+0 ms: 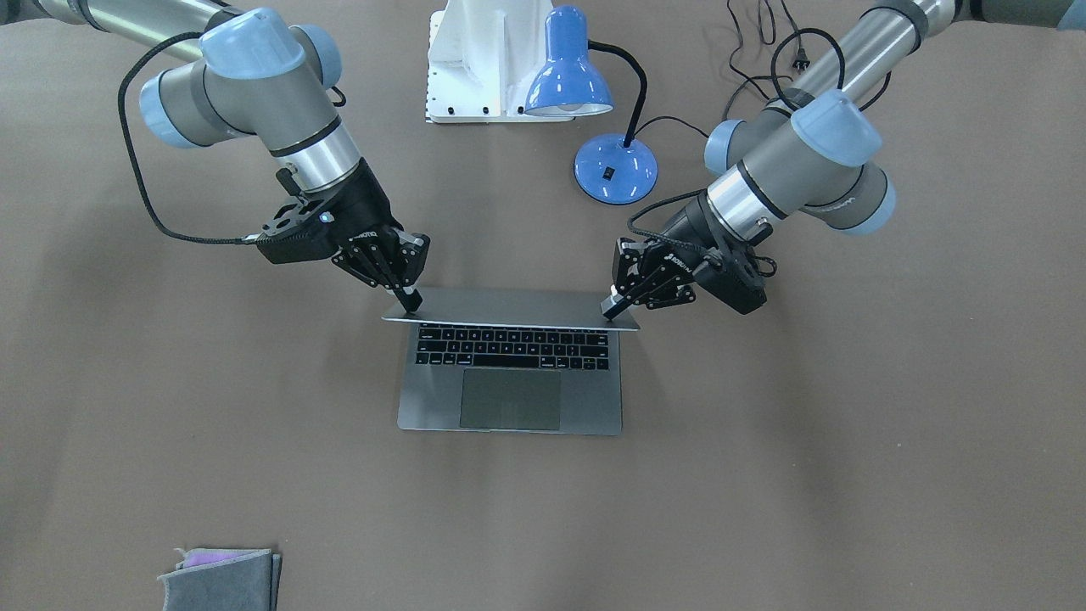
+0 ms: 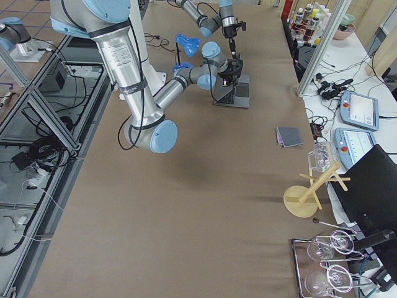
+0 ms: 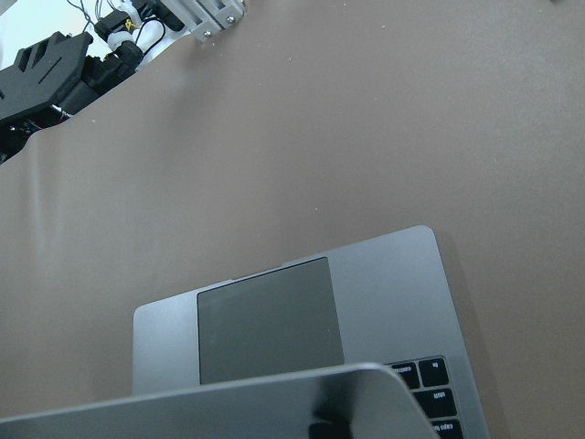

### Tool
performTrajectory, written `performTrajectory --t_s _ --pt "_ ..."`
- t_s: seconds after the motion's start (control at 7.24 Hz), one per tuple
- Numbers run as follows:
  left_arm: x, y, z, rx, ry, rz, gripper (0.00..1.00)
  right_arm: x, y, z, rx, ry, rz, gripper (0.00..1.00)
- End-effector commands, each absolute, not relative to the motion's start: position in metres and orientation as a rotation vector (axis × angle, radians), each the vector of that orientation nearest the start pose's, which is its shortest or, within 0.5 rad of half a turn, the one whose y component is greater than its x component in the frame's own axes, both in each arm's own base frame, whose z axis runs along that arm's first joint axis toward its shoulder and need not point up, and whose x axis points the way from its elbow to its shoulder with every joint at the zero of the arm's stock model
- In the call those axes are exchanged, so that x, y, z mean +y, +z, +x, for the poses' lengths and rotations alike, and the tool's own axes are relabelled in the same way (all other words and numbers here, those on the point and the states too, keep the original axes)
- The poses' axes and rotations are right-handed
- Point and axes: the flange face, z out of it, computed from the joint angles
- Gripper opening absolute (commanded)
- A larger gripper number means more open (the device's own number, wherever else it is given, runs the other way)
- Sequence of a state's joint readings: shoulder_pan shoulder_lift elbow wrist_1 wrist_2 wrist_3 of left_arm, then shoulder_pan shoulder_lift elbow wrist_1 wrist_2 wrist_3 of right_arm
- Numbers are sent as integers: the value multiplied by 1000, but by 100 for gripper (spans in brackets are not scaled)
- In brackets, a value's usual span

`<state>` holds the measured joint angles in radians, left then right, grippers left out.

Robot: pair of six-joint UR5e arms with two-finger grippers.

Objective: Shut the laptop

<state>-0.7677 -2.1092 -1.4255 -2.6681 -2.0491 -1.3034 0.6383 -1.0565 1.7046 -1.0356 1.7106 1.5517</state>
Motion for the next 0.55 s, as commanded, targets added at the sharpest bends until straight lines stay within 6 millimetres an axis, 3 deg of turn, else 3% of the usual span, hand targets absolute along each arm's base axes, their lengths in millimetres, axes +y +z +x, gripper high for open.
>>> performTrajectory --t_s 0.0,0.28,0.41 --pt "-550 304 440 1389 -56 418 0 -504 250 -474 -1125 482 273 0" --pt "-569 320 460 1335 -103 426 0 -524 266 -496 -1070 506 277 0" --pt "-568 327 480 1306 -121 430 0 -531 279 -507 -1034 515 277 0"
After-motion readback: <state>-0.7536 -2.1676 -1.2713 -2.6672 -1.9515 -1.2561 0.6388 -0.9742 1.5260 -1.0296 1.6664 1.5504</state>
